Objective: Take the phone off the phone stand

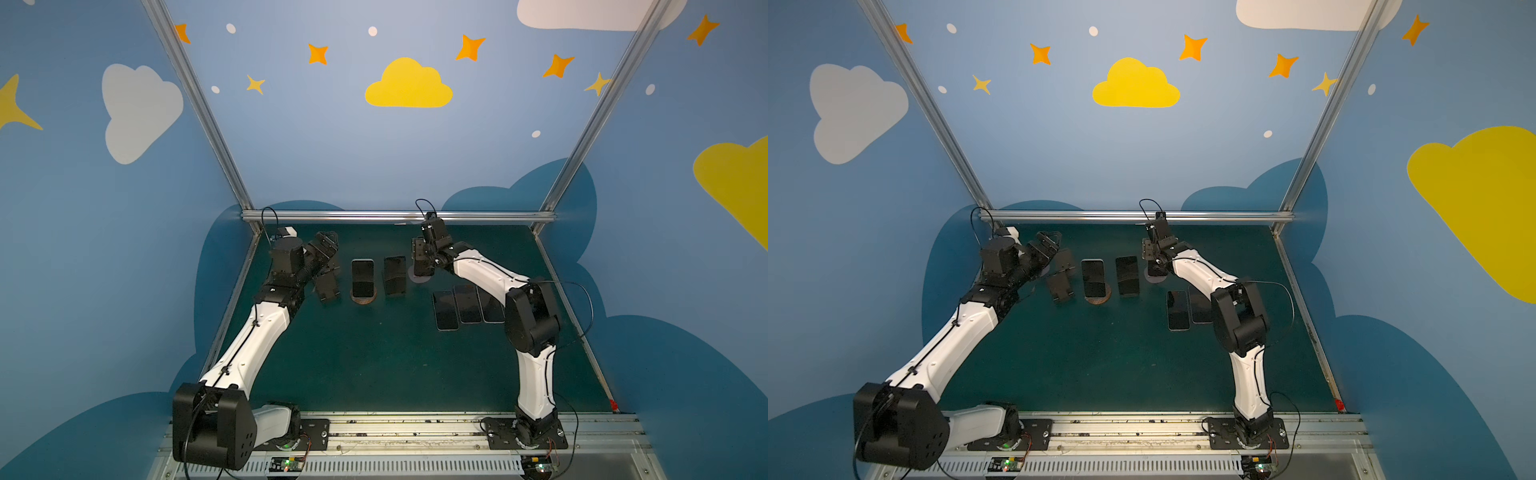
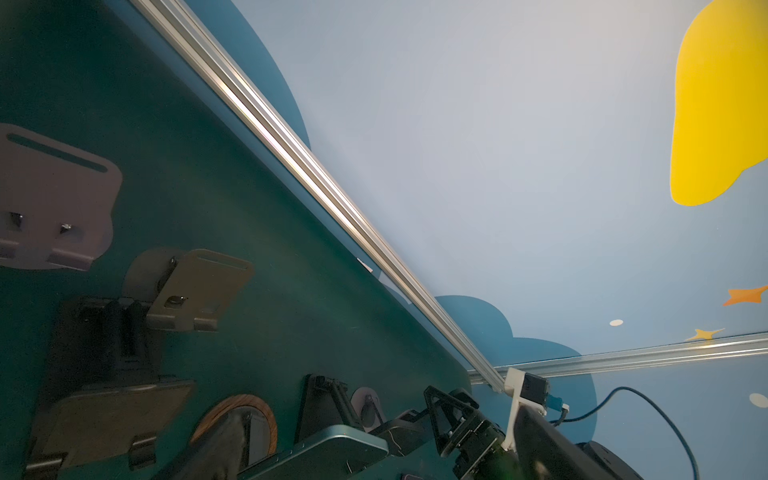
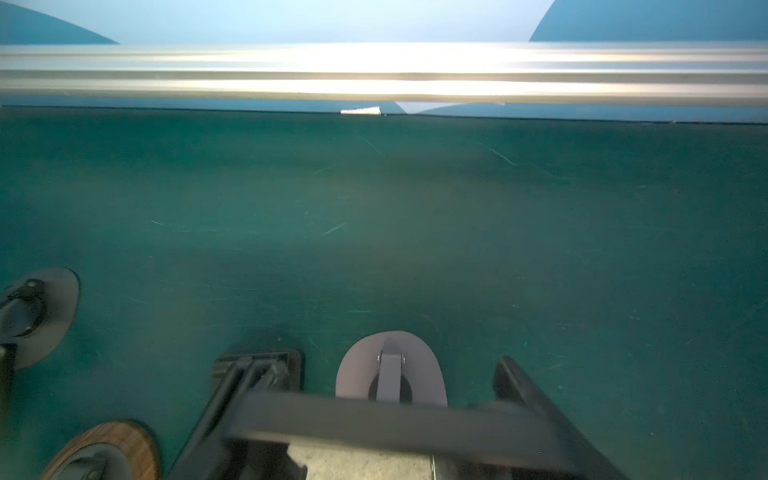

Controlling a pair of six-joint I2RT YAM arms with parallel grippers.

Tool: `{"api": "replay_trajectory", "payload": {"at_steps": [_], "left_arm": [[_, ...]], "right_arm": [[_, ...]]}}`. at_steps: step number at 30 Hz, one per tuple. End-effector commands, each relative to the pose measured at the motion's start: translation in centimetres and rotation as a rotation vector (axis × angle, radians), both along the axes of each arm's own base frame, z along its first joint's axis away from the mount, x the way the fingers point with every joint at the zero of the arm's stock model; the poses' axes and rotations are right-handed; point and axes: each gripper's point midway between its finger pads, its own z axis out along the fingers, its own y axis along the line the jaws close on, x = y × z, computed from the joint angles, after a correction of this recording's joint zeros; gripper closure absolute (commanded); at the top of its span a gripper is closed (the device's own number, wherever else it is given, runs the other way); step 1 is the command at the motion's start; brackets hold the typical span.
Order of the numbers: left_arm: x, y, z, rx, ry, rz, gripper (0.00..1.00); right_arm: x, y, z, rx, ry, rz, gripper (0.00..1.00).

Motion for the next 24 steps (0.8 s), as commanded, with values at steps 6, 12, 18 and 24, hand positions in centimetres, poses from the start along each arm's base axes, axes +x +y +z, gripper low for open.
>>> {"api": "replay_trajectory", "payload": {"at_steps": [6,12,18,24], "left_arm": [[0.0,-0.2,0.6,-0.004,-0.026,-0.016,0.00],[0.0,-0.3,0.5,-0.009,-0.025,-0.021,0.00],[0.0,-0.3,0.5,-0.010,-0.025,-0.022,0.00],[0.0,-0.5,0.5,-0.010,-0.023,-0.025,0.00]], "right_arm": [[-0.5,0.0,6.1,0.038,-0.120,0.016,0.33],[-1.5,-0.9,7.6,0.024,-0.145,0.021,0.34],[-3.0,-2.1,8.3,-0.004,-0.152,0.023,0.34],[-4.9,-3.5,8.3,-0.021,-0.140,0.022,0.35]]}}
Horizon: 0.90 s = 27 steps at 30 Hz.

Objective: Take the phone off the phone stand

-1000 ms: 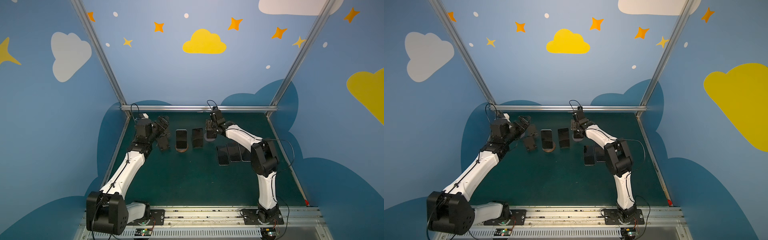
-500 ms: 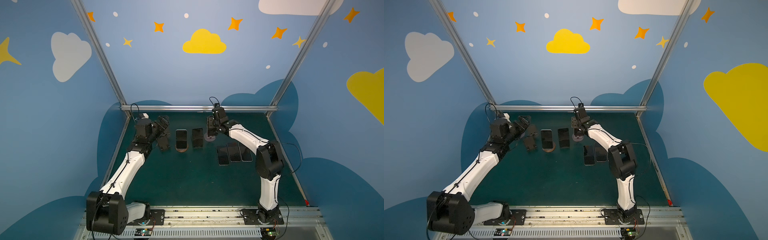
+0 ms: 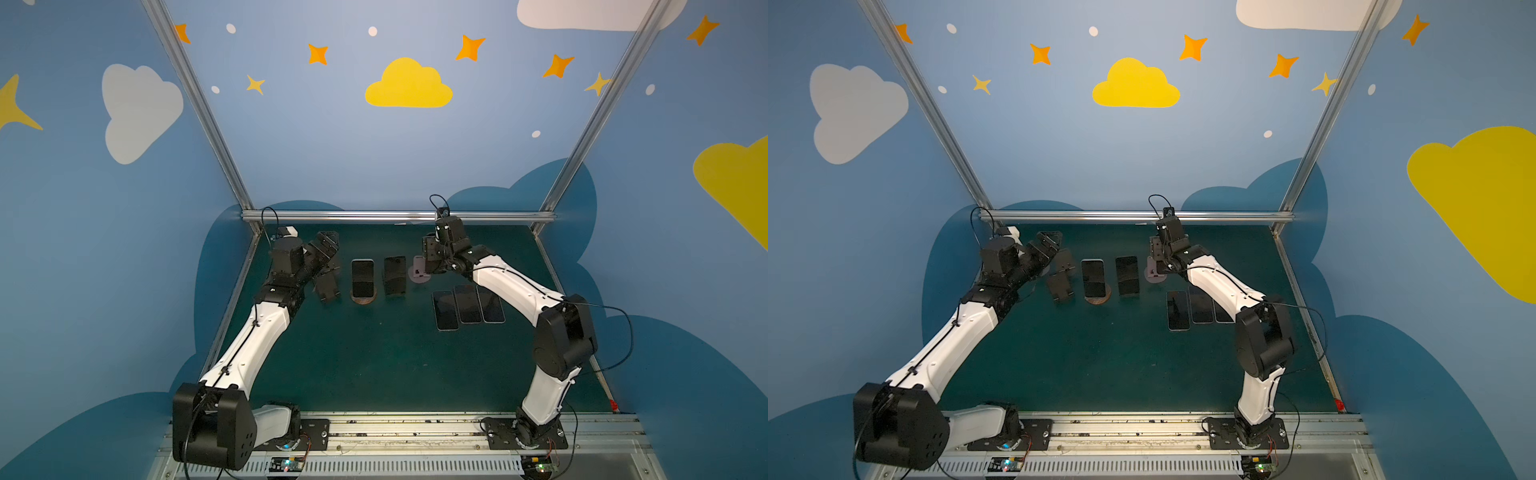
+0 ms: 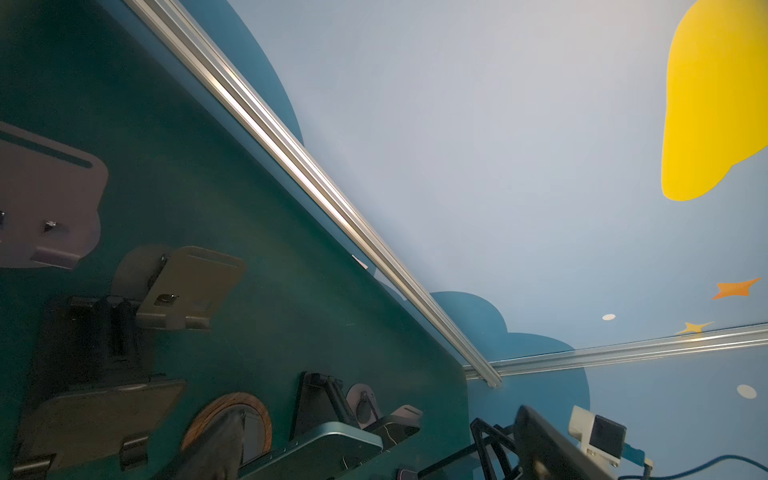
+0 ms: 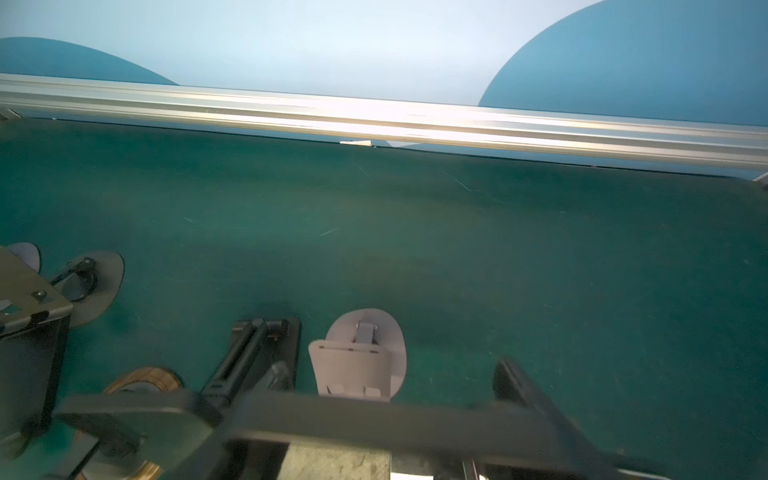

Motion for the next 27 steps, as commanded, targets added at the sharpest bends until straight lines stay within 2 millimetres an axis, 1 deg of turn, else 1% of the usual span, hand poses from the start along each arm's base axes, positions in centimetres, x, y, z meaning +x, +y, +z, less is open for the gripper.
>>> {"api": "replay_trajectory", "payload": {"at_steps": [1,7,11,14,20,25,27], "left_arm": [[0.0,-0.2,0.3,-0.003,-0.018,-0.010,0.00],[0.0,-0.3,0.4,-0.004,-0.019,-0.012,0.00],[-0.1,-0.3,0.6,-0.006,-0.024,-0.012,0.00],[-0.2,-0.4,0.7,-0.004,-0.025,-0.014,0.00],[-0.3,-0.5,0.8,-0.002,-0.030,-0.018,0.00],[-0.3,-0.7,0.7,0.002,-0.028,-0.021,0.00],[-0.4,-0.9,0.8,0.010,-0.030,-0.022,0.00]], "right_arm": [[-1.1,-0.5,2.6,0.019,-0.054,0.000,0.35],[-3.2,-1.3,2.5,0.023,-0.023,0.012,0.35],[-4.9,-1.8,1.8,0.028,0.022,0.010,0.36],[-6.4,-1.3,0.8,0.055,0.069,0.060,0.36],[-9.4,-0.6,-0.8,0.067,0.121,0.085,0.37],[-11.2,0.3,-1.5,0.065,0.143,0.107,0.37],[-11.9,0.3,-1.7,0.066,0.166,0.107,0.37]]}}
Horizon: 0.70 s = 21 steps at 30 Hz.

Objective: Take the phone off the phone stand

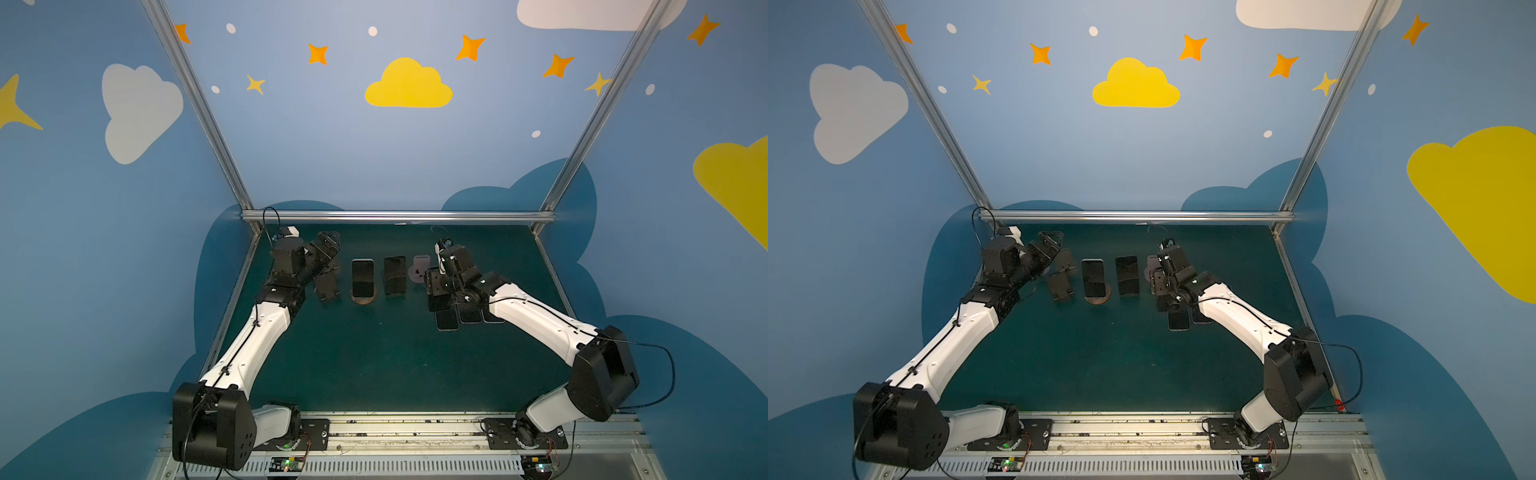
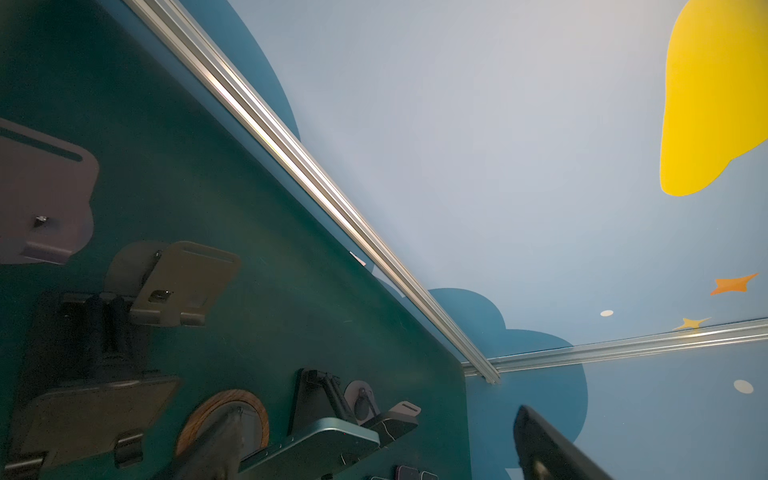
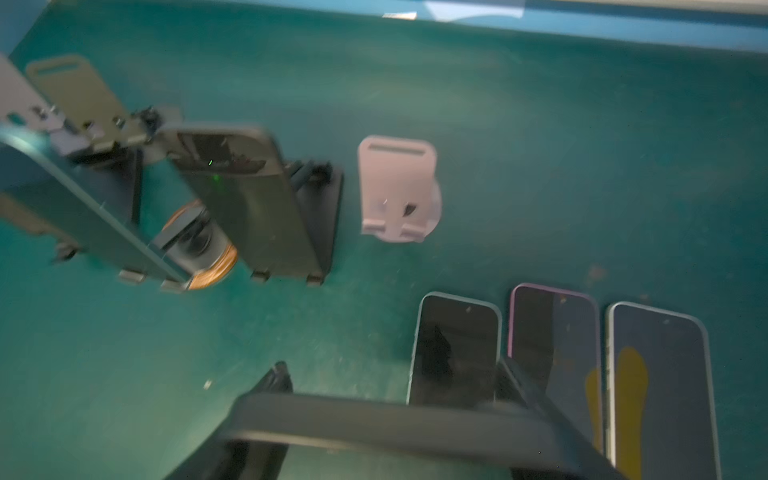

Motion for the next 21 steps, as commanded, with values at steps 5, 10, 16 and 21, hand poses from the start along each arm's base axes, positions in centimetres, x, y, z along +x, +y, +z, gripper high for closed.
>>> {"api": "replay_trajectory", "payload": {"at_steps": [5,10,16,21], "left_arm": [[-0.4,-0.6,1.0,0.013,-0.035,-0.016,0.00],[-0.5,-0.9,1.0,0.011,-0.034,-0.026,0.00],[-0.7,-1.4,1.1,0.019,-0.038,-0.038,0.00],[-0.7,-1.9,1.0,0.025,-0.036,-0.047,0.00]], "right_arm": [[-3.0,-1.2,0.9,0.031,0.085,-0.056,0.38],[-5.7,-3.5,-0.9,-0.022,0.205,-0.118,0.39],[-8.6,-5.0,-3.4,-0.025,0.287,-0.134,0.40],[-10.6,-5.9,-4.9,-0.014,0.321,-0.151,0.41]]}}
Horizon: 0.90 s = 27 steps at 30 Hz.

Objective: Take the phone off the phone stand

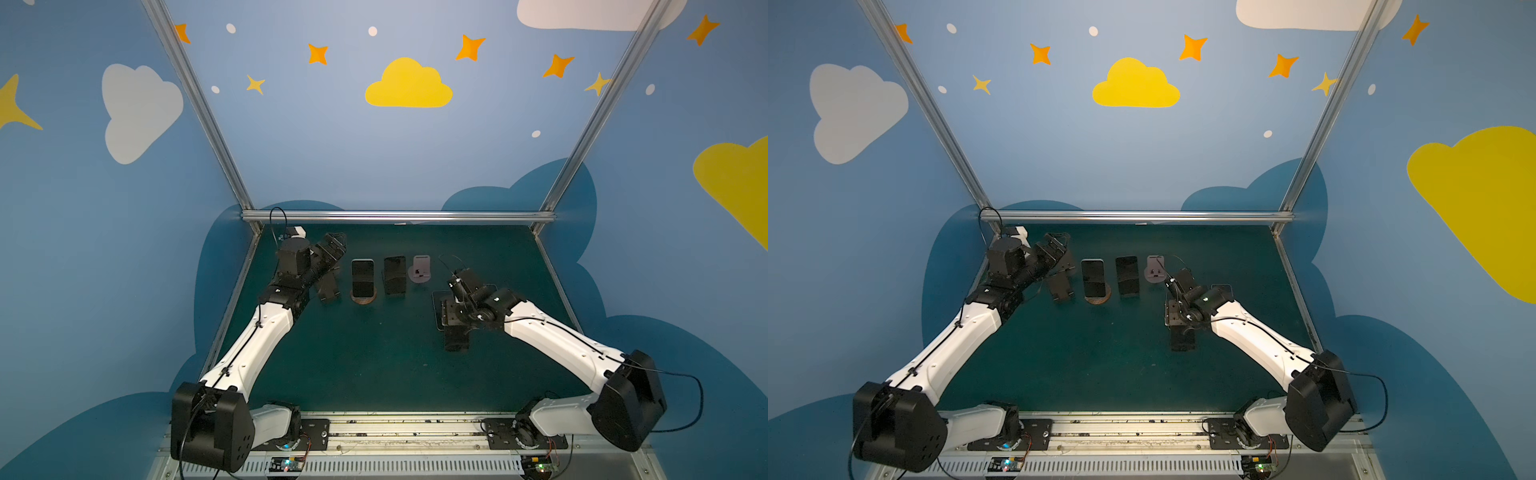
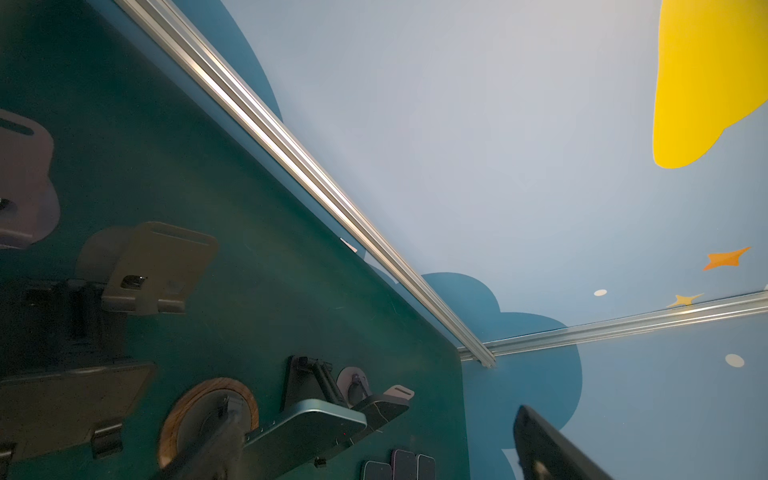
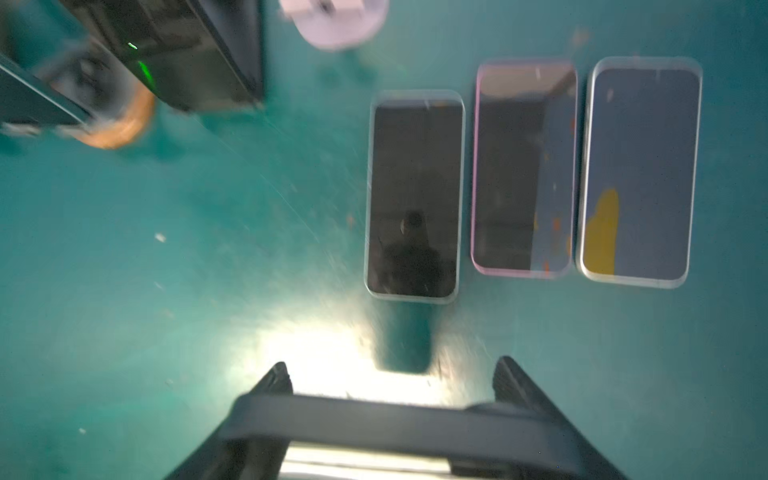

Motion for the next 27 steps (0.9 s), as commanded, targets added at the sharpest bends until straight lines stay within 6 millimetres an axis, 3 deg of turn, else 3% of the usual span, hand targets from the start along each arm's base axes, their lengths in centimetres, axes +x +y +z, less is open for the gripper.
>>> {"api": "replay_trajectory", "payload": {"at_steps": [1,10,21,27], "left_arm": [[-0.3,-0.2,0.8,0.017,-0.032,-0.007,0.00],[-0.5,-0.7,0.9,0.037,-0.035,-0.015,0.00],[-0.7,-1.5,0.7,0.048,-0.032,-0.036,0.00],[-0.7,-1.7,0.5,0.050,-0.027,-0.038,0.00]], "right_arm": [[-1.6,-0.2,-0.1,0.040,0.014,-0.022,0.41],[-4.5,-0.5,-3.2,0.046,0.064,-0.031,0.42],[-6.5,-1.0,-5.2,0.014,0.099,-0.023,0.43],[-6.7,-1.1,-5.0,0.013,0.092,-0.008,0.43]]}}
